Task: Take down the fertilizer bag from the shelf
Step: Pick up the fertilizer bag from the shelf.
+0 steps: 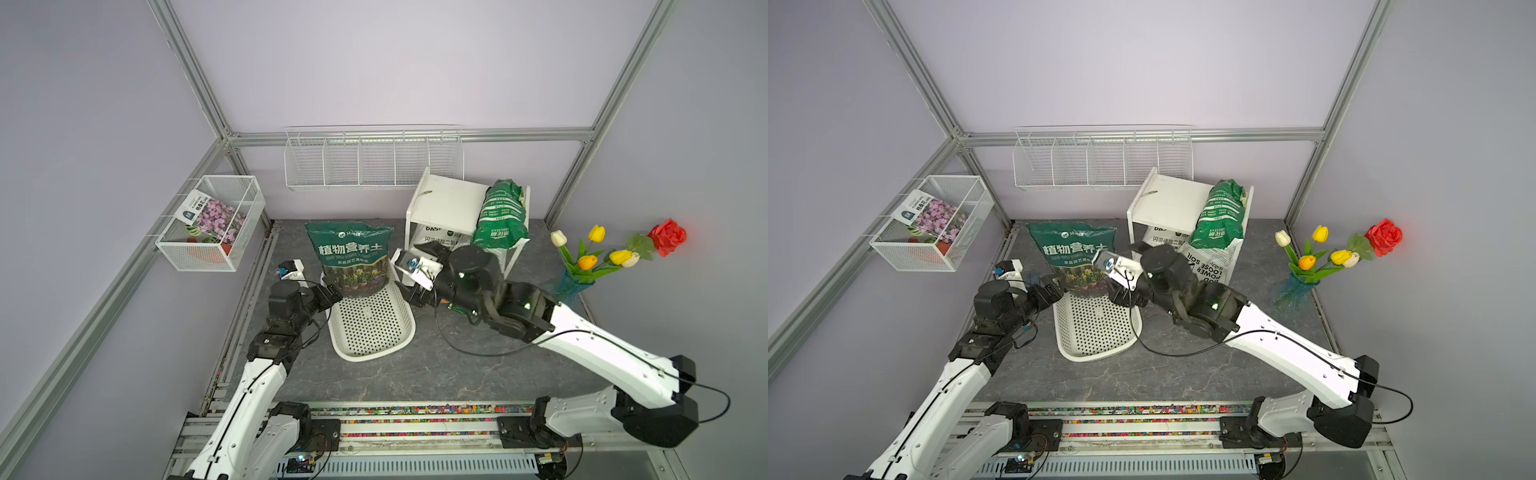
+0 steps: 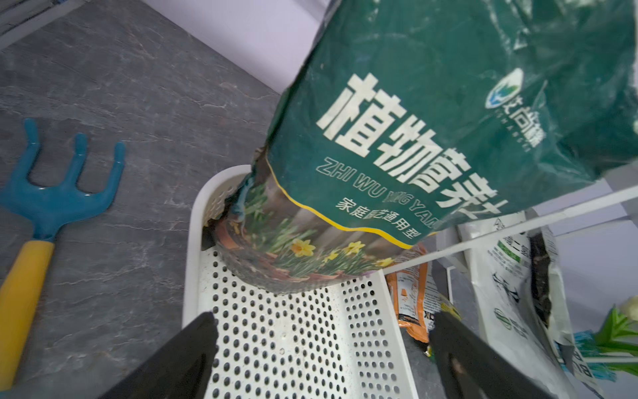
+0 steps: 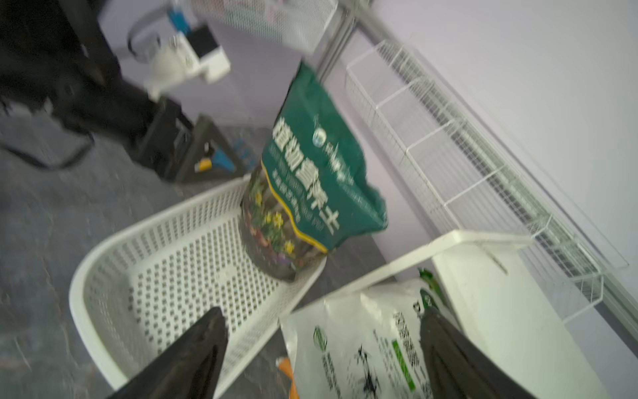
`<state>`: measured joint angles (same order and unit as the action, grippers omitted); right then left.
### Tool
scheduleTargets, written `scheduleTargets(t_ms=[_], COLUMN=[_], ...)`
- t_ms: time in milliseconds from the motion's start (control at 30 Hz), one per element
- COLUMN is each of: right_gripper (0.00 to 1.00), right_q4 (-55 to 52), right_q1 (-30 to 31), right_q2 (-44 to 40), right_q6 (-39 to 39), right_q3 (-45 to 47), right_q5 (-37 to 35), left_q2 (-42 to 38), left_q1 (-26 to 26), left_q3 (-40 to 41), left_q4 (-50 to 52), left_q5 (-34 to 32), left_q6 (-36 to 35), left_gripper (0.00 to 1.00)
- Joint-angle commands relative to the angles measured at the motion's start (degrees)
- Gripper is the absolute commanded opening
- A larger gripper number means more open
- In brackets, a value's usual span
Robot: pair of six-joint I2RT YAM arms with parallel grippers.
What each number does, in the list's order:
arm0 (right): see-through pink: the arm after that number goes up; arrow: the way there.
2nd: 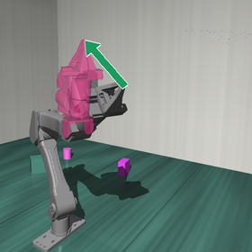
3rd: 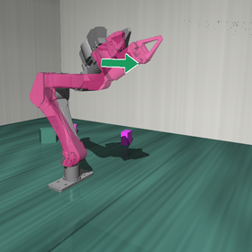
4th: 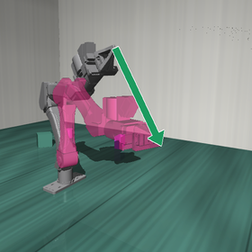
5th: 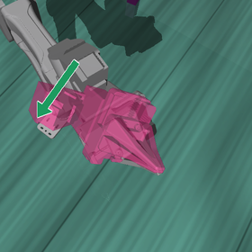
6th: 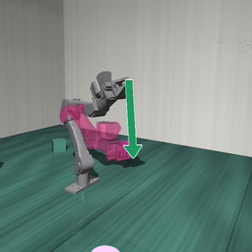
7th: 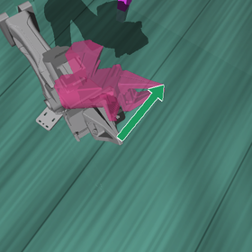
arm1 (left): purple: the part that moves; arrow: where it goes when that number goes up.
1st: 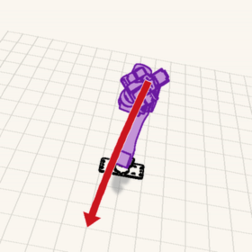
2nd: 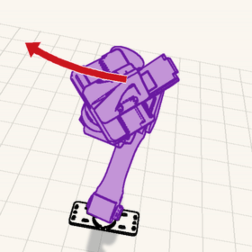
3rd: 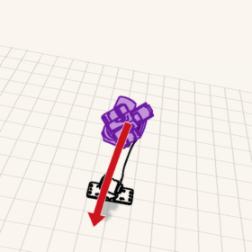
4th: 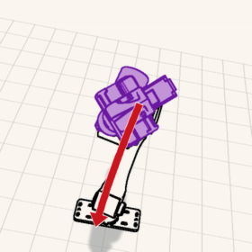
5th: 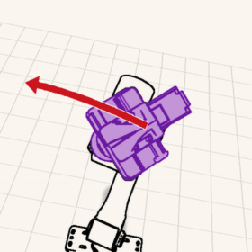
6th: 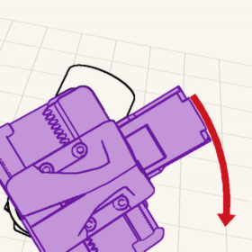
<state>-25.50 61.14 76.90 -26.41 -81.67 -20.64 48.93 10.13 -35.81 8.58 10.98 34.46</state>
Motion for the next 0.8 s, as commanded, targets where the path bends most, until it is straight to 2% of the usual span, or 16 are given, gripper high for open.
scheduleTargets(t_ms=[0,133,400,500,567,700,767], right_gripper=[0.90,0.94,0.96,0.95,0.94,0.94,0.92], right_q4=[-2.28,0.00,4.87,3.72,6.67,16.66,17.42], right_q1=[2.62,3.85,2.78,1.26,-0.02,-1.52,-2.11], right_q2=[0.41,3.74,15.07,17.52,18.46,21.52,22.93], right_q6=[-2.00,-3.89,-15.66,-13.23,-13.54,-20.37,-21.48], right_q3=[4.21,5.90,5.73,4.83,5.98,8.47,8.17], right_q5=[-15.77,-20.36,-31.53,-30.28,-30.99,-36.29,-36.81], left_q2=[0.91,2.87,3.67,2.49,1.64,0.27,0.16], left_q1=[-0.27,-0.24,-0.24,-0.24,-0.32,-0.22,-0.20], left_q3=[1.38,0.51,0.65,0.96,1.23,1.36,1.36], left_q4=[-1.45,0.15,1.04,2.18,2.23,2.12,2.14], left_q5=[3.20,3.65,2.84,0.32,-1.04,-2.53,-2.86], left_q6=[0.84,1.73,2.94,2.92,2.47,1.67,1.53], left_gripper=[1.00,1.00,1.00,1.00,1.00,1.00,1.00])
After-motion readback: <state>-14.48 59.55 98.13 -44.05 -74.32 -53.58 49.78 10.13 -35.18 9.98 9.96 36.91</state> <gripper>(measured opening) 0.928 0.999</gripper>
